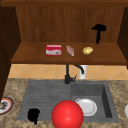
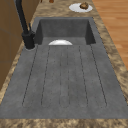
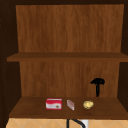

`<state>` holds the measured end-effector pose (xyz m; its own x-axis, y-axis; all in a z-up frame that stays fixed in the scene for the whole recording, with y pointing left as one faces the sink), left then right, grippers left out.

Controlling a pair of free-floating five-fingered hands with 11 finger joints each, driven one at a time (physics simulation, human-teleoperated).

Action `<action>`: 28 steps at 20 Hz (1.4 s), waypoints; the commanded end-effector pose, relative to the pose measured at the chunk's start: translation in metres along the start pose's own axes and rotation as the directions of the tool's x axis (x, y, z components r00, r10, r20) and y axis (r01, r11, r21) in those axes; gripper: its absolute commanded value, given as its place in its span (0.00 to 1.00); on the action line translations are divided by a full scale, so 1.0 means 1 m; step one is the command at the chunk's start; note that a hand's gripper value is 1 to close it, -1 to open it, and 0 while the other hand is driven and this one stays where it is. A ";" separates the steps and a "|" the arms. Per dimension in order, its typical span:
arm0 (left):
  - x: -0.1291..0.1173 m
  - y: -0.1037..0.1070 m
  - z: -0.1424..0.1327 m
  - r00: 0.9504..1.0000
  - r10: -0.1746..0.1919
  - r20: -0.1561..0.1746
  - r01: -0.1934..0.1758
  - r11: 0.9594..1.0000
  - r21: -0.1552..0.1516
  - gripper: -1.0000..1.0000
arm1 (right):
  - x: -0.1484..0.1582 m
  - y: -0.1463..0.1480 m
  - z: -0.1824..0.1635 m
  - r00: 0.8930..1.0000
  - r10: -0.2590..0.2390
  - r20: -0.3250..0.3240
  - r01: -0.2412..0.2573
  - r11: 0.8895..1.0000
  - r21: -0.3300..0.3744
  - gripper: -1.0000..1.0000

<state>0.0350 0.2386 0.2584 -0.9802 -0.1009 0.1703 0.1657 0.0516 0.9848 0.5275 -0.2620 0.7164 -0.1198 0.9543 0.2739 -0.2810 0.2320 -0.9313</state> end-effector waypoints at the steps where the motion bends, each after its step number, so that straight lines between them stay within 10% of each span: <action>1: 0.000 0.000 0.000 1.000 0.000 0.000 0.000 1.000 0.000 0.50 | -0.007 0.005 0.032 1.000 -0.007 0.003 0.007 1.000 -0.004 0.00; 28: 0.000 0.000 0.000 1.000 0.000 0.000 0.000 1.000 0.000 0.50 | -0.019 0.104 0.231 1.000 0.002 -0.003 -0.003 0.999 -0.036 0.00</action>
<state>0.0350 0.2386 0.2584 -0.9802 -0.1009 0.1703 0.1657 0.0516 0.9848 0.3032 -0.2946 0.6792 -0.1185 0.9551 0.2714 -0.2460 0.2366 -0.9400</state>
